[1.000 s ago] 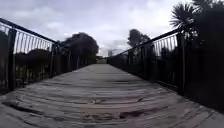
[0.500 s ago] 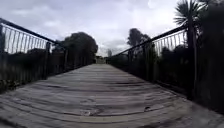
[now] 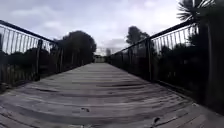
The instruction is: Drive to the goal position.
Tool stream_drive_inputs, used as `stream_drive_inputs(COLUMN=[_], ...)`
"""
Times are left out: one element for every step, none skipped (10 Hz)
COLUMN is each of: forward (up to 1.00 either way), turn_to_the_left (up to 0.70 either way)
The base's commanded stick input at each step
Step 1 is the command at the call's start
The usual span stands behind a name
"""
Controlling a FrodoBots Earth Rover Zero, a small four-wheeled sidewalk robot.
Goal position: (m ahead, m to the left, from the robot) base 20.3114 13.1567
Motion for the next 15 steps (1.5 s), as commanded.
stream_drive_inputs(forward=[0.7,0.7,0.7,0.7,0.7,0.7,0.7,0.7,0.7,0.7,0.7,0.7,0.7,0.7,0.7], turn_to_the_left=[0.02,0.02,0.02,0.02,0.02,0.02,0.02,0.02,0.02,0.02,0.02,0.02,0.02,0.02,0.02])
